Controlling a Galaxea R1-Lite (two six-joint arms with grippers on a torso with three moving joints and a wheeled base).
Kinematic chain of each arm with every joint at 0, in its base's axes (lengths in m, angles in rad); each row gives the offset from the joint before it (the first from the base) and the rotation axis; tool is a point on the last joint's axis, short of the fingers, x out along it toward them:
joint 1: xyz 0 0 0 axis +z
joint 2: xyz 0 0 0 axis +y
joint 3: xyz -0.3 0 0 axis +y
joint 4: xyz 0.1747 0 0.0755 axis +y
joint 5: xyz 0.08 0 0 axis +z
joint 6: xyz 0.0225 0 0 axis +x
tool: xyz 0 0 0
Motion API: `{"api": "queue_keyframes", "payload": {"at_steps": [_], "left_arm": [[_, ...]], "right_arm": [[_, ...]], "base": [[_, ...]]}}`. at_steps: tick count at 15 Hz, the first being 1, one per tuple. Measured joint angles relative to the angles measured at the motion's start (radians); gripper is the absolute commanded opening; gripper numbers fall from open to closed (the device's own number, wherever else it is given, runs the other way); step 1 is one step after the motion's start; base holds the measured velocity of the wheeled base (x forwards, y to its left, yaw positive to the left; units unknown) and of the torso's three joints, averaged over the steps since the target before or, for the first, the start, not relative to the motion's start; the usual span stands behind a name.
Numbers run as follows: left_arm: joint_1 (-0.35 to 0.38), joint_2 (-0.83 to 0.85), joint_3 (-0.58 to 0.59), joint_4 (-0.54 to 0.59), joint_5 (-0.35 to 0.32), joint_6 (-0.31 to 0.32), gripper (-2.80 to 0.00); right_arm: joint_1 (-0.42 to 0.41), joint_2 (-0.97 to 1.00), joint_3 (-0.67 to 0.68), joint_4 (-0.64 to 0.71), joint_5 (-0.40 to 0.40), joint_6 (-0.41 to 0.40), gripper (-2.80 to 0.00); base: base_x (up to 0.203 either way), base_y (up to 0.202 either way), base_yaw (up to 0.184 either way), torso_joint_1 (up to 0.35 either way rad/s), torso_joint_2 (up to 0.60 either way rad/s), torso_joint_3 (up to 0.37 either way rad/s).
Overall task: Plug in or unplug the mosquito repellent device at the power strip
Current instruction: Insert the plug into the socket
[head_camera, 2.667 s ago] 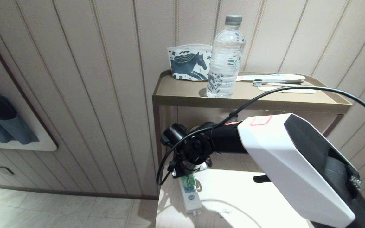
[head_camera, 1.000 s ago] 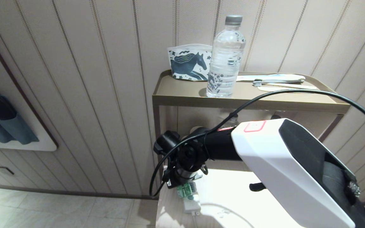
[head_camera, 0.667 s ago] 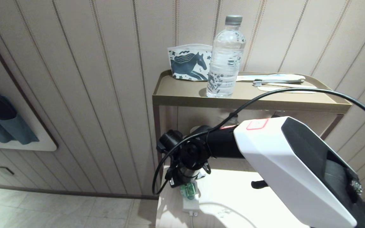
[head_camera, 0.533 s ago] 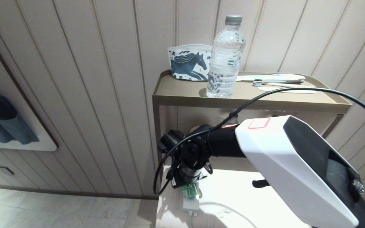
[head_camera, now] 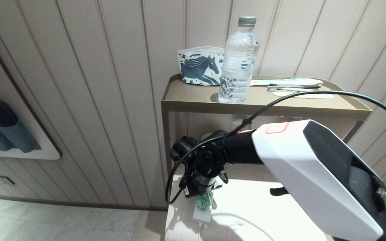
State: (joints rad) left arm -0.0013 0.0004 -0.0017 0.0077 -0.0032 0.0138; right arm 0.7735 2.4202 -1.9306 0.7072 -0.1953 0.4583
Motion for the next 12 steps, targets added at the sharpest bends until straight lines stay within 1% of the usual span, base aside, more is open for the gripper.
{"api": "queue_keyframes", "payload": {"at_steps": [8, 12], "left_arm": [[0.000, 0.000, 0.000, 0.000, 0.000, 0.000, -2.80], [0.000, 0.000, 0.000, 0.000, 0.000, -0.001, -2.80]], "right_arm": [[0.034, -0.005, 0.000, 0.002, 0.003, 0.012, -2.80], [0.036, -0.012, 0.022, 0.031, 0.004, 0.021, -2.80]], "base": [[0.000, 0.000, 0.000, 0.000, 0.00, 0.000], [0.000, 0.000, 0.000, 0.000, 0.00, 0.000]]}}
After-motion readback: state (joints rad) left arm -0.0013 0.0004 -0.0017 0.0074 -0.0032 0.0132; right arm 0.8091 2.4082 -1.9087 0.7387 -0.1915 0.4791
